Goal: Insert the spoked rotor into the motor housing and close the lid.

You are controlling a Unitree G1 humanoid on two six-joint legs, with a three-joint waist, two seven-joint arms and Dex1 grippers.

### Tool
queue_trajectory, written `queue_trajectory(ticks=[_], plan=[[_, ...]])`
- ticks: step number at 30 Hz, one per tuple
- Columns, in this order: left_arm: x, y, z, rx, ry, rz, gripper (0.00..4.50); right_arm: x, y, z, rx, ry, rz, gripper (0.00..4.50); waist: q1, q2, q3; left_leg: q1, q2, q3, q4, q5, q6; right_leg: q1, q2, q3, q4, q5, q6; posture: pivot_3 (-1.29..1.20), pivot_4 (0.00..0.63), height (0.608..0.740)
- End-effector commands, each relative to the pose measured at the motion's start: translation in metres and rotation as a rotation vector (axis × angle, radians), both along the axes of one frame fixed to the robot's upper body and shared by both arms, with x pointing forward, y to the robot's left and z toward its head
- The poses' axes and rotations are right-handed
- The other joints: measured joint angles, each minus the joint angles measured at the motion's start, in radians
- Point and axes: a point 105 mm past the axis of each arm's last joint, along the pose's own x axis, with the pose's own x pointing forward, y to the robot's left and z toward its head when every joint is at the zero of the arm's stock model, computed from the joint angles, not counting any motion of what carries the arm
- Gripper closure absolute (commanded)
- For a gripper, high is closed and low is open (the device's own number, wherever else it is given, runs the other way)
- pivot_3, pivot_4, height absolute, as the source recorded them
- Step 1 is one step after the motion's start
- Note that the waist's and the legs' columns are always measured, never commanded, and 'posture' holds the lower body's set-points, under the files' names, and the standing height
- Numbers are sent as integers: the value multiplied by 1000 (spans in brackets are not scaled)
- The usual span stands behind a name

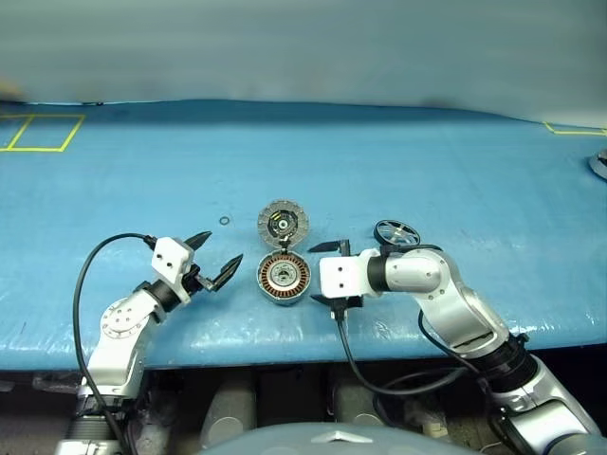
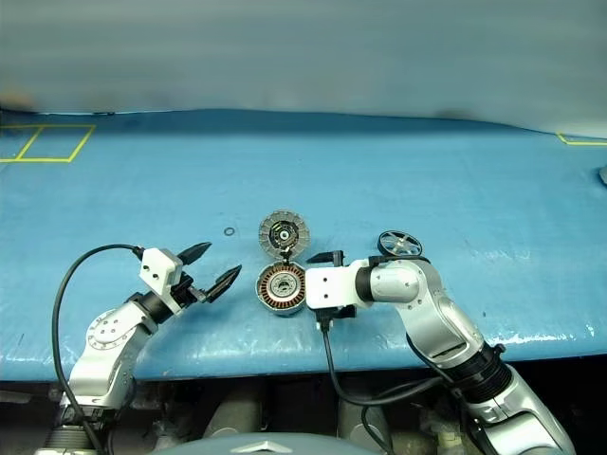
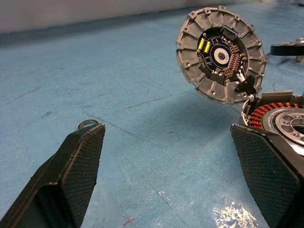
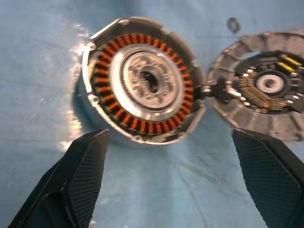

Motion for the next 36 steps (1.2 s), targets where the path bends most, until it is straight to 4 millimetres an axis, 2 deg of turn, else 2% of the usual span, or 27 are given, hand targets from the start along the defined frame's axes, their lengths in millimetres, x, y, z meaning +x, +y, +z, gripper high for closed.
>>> queue_trajectory(ticks=[1,5,8,10,14,19,23,28,32,34,36], plan=[[10,18,14,-27,-54,57,0,4,-15,35,214,-27,-95,172,3,0,0,0,0,0,0,0,0,0,0,0,0,0,0,0,150,740],[24,38,6,-21,-28,160,0,6,-43,41,247,-51,-207,172,8,0,1,0,0,-1,0,0,0,0,0,-1,0,0,0,0,150,740],[33,42,-4,-9,15,196,0,4,-61,40,242,-50,-288,172,11,0,1,0,-1,-1,0,0,0,1,0,-1,-1,0,0,0,150,740],[39,42,-8,-10,28,222,0,1,-66,37,241,-36,-315,172,12,0,1,0,-1,-1,0,0,0,1,0,-1,-1,0,0,0,150,740],[51,23,-24,-31,85,194,0,-13,-53,35,356,54,-270,172,12,-1,1,0,0,-1,0,0,0,1,0,-1,0,0,0,0,150,740],[62,10,-37,-29,145,181,0,-15,-46,36,383,62,-262,172,10,-2,2,0,-1,-1,2,0,0,2,0,-1,0,0,1,0,150,740],[72,13,-47,31,188,241,0,-13,-49,29,367,74,-289,172,13,-2,2,0,-1,-1,1,0,0,2,0,-1,0,0,1,0,150,740],[75,13,-56,62,215,260,1582,-14,-48,24,369,100,-289,132,13,-1,1,1,-1,-1,2,0,0,3,0,-1,0,0,1,0,150,740],[72,2,-63,49,244,223,1582,-15,-44,23,375,107,-274,132,13,0,1,1,-1,-1,2,0,0,3,0,-1,0,0,1,0,150,740],[73,4,-65,60,247,252,1906,-16,-43,23,377,111,-269,132,14,0,1,1,-1,-1,2,0,0,4,0,-1,0,0,1,0,150,740],[73,5,-67,67,251,267,2415,-17,-42,22,379,114,-266,132,14,1,0,1,-2,-2,2,0,0,4,-1,-1,0,0,1,0,150,740]])
